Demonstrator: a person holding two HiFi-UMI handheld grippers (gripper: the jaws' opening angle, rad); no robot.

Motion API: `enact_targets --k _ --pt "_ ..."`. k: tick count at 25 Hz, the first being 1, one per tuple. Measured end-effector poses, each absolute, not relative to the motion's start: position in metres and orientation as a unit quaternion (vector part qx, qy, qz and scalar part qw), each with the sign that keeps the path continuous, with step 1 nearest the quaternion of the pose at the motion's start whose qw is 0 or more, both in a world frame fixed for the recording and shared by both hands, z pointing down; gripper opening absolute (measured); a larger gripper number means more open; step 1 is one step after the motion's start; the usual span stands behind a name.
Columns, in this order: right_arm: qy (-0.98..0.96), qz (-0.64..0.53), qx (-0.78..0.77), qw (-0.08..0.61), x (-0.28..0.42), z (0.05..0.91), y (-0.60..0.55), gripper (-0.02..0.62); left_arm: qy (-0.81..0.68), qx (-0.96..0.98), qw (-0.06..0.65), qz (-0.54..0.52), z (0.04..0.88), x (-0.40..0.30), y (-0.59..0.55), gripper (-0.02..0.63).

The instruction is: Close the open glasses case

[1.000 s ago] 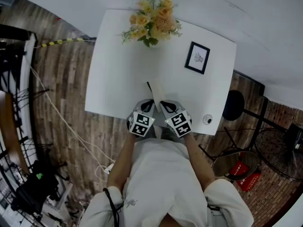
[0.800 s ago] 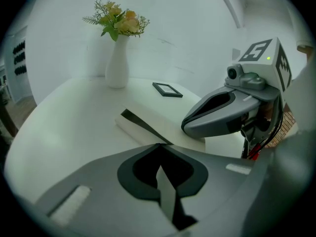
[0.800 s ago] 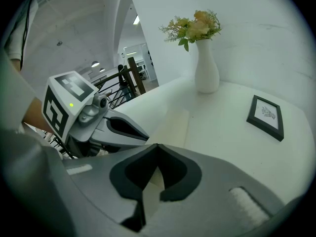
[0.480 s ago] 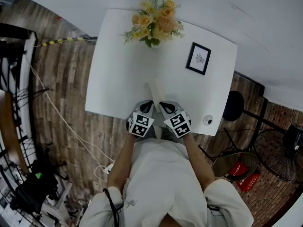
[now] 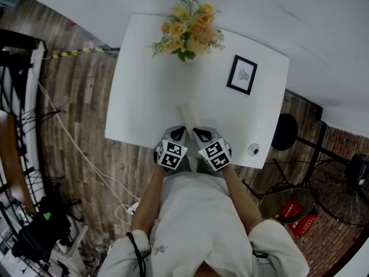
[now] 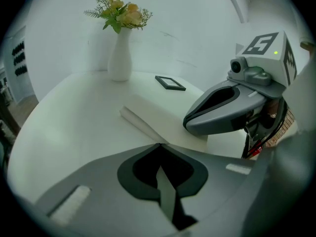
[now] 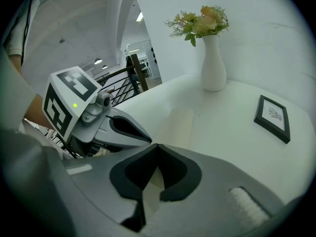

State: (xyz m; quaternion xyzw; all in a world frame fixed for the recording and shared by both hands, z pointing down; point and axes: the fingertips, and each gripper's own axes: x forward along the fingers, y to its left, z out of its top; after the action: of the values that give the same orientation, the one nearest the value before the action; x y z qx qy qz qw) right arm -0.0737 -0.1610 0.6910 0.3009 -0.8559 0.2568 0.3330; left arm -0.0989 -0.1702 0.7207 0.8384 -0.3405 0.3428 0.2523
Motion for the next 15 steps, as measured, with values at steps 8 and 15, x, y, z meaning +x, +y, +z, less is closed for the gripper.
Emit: enact_targets --k 8,15 --pt "-0.857 0.255 0.296 0.336 -0.0755 0.6925 -0.1609 0.003 -0.336 0.835 0.246 0.360 0.7208 -0.1002 -0.1696 0.020" --pt "-0.858 0.255 0.294 0.336 -0.0754 0.6922 -0.1604 0.003 -0.344 0.837 0.241 0.351 0.7161 -0.1032 -0.1742 0.020"
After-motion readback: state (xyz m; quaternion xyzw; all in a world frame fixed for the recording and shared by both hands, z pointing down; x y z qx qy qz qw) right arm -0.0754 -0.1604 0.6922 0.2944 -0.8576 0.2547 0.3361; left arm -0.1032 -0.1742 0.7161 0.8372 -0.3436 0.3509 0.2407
